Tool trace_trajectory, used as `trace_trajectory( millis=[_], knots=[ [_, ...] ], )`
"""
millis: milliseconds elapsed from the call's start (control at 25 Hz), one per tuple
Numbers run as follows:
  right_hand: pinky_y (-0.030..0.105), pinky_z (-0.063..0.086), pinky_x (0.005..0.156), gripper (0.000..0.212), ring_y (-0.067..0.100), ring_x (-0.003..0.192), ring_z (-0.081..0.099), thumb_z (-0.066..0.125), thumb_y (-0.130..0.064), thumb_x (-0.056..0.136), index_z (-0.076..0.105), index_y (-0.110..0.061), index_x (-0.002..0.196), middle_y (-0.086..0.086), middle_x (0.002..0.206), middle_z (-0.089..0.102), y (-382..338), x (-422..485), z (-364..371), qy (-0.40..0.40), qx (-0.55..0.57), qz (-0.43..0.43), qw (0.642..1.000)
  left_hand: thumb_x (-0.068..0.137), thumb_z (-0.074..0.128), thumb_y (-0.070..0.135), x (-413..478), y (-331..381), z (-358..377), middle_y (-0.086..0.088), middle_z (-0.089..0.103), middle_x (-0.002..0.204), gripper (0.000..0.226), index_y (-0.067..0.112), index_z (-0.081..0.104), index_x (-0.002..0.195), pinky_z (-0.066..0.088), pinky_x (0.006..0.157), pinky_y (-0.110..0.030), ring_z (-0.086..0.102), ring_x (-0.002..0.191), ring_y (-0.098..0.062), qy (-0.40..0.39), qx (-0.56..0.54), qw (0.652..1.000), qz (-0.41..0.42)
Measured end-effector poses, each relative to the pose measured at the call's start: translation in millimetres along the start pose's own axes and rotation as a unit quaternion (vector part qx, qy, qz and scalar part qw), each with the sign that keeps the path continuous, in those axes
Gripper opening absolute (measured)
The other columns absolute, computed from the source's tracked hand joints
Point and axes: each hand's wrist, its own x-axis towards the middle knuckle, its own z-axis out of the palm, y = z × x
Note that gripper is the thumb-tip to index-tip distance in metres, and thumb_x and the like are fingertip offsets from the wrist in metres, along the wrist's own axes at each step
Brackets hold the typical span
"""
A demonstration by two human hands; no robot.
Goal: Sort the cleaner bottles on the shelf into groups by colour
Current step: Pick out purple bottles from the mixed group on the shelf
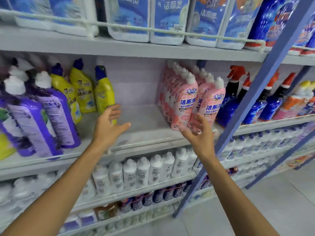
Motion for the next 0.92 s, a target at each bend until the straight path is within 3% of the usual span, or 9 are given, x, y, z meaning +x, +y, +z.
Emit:
trace_trajectory(
  millis=[80, 200, 360, 480, 560, 680, 800, 920],
  knots=[
    [0.027, 0.053, 0.1, 0.076, 0.002, 0.126, 0.055, 0.087, -0.029, 0.08, 0.047, -0.031, 0.145, -0.013, 0.141, 0.054, -23, 0, 34, -0.058, 0.013, -0.019, 0.998, 0.062, 0.089, 0.02, -8, -1, -39, -0.005, 0.065, 0.123, 0.077, 0.023, 0.054, 0.13, 0.052, 0.089, -0.029, 0.062, 0.108, -0.016, 0.012, 0.015, 1.0, -0.005],
    [0.02, 0.051, 0.098, 0.074, 0.005, 0.128, 0.055, 0.088, -0.024, 0.08, 0.049, -0.031, 0.142, -0.01, 0.142, 0.055, -49, 9, 86, -0.115, 0.024, -0.06, 0.991, 0.06, 0.087, 0.029, -17, 3, -82, 0.003, 0.065, 0.123, 0.079, 0.028, 0.055, 0.131, 0.053, 0.092, -0.031, 0.062, 0.111, -0.007, 0.04, 0.026, 0.999, -0.008],
    [0.028, 0.053, 0.095, 0.072, 0.009, 0.125, 0.057, 0.086, -0.032, 0.081, 0.051, -0.028, 0.143, -0.008, 0.142, 0.055, -69, 30, 149, -0.177, 0.03, -0.097, 0.979, 0.073, 0.09, 0.014, -26, 9, -110, 0.002, 0.067, 0.119, 0.069, 0.029, 0.056, 0.13, 0.057, 0.092, -0.037, 0.064, 0.111, -0.012, 0.076, 0.029, 0.996, -0.03],
    [0.027, 0.052, 0.094, 0.075, 0.009, 0.125, 0.056, 0.087, -0.034, 0.08, 0.049, -0.026, 0.144, -0.007, 0.143, 0.053, -76, 51, 185, -0.2, 0.06, -0.103, 0.972, 0.076, 0.087, 0.011, -30, 17, -110, -0.001, 0.07, 0.11, 0.056, 0.022, 0.06, 0.124, 0.059, 0.089, -0.038, 0.069, 0.101, -0.017, 0.166, 0.033, 0.985, -0.018],
    [0.03, 0.053, 0.092, 0.074, 0.011, 0.121, 0.057, 0.089, -0.03, 0.078, 0.051, -0.024, 0.141, -0.006, 0.14, 0.054, -78, 67, 211, -0.201, 0.078, -0.086, 0.973, 0.077, 0.087, 0.013, -31, 22, -102, 0.0, 0.069, 0.111, 0.054, 0.021, 0.059, 0.123, 0.059, 0.088, -0.034, 0.068, 0.1, -0.015, 0.197, 0.044, 0.979, -0.02],
    [0.039, 0.058, 0.088, 0.06, 0.014, 0.107, 0.064, 0.09, -0.027, 0.073, 0.056, -0.028, 0.123, -0.007, 0.124, 0.063, -80, 91, 247, -0.207, 0.086, -0.086, 0.971, 0.077, 0.086, 0.014, -21, 29, -76, 0.008, 0.065, 0.12, 0.059, 0.023, 0.058, 0.128, 0.056, 0.089, -0.026, 0.065, 0.108, -0.004, 0.182, 0.042, 0.982, -0.042],
    [0.019, 0.055, 0.078, 0.047, 0.012, 0.09, 0.066, 0.086, -0.019, 0.077, 0.058, -0.022, 0.115, -0.011, 0.104, 0.066, -79, 104, 259, -0.212, 0.062, -0.114, 0.969, 0.075, 0.086, 0.007, 10, 26, -55, 0.007, 0.065, 0.116, 0.06, 0.023, 0.058, 0.125, 0.055, 0.082, -0.017, 0.066, 0.102, -0.003, 0.192, 0.04, 0.979, -0.049],
    [0.001, 0.045, 0.069, 0.049, 0.01, 0.085, 0.065, 0.084, -0.015, 0.077, 0.062, -0.015, 0.121, -0.01, 0.101, 0.067, -65, 119, 245, -0.221, 0.049, -0.133, 0.965, 0.075, 0.084, 0.0, 53, 10, -42, -0.006, 0.064, 0.114, 0.055, 0.015, 0.057, 0.12, 0.053, 0.077, -0.016, 0.065, 0.098, -0.019, 0.223, 0.033, 0.973, -0.046]
  ],
)
